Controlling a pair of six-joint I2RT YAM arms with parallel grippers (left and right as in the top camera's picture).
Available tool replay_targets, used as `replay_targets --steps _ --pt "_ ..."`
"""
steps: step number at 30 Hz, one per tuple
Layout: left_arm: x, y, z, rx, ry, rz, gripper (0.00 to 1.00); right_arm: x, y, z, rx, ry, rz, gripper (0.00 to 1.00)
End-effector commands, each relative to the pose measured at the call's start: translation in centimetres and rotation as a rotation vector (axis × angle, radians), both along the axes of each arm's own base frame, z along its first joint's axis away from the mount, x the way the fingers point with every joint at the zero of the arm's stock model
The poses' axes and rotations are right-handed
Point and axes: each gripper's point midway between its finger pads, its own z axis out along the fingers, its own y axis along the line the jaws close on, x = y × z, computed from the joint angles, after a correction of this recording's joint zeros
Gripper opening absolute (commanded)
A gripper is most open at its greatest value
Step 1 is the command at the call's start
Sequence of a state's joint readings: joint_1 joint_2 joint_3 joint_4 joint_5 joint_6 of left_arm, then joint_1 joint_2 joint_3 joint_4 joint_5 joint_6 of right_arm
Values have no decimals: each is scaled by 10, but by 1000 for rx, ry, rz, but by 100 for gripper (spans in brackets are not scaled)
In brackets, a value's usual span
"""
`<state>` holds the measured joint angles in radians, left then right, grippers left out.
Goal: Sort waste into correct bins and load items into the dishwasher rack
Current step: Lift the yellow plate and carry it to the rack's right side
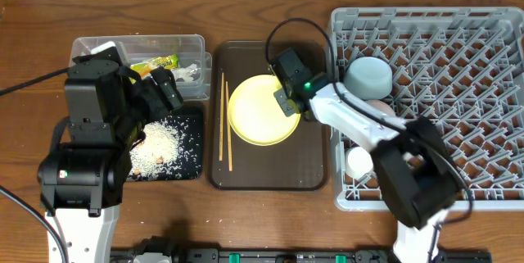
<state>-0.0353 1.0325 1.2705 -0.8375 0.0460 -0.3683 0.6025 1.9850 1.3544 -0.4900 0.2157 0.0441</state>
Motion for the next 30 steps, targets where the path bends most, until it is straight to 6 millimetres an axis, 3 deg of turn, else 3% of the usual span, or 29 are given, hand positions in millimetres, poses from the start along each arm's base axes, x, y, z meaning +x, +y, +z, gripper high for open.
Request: replay_targets --steps 1,4,7,14,20,30 --pt "1 2 6 7 -15 0 91 17 2 88 91 -177 -14 1" --pt "1 2 6 7 -15 0 91 16 -12 132 92 -272 -51 1" --pt "1 2 6 7 -15 0 91 14 -42 168 24 -372 -135 1" --pt "1 2 6 7 -15 0 91 3 -137 240 -319 -575 -346 1" --pt "1 2 6 7 -15 0 91 -9 -189 258 -551 -575 -429 1" --pt "1 2 6 7 -15 0 91 -9 -250 259 -623 -531 -570 1"
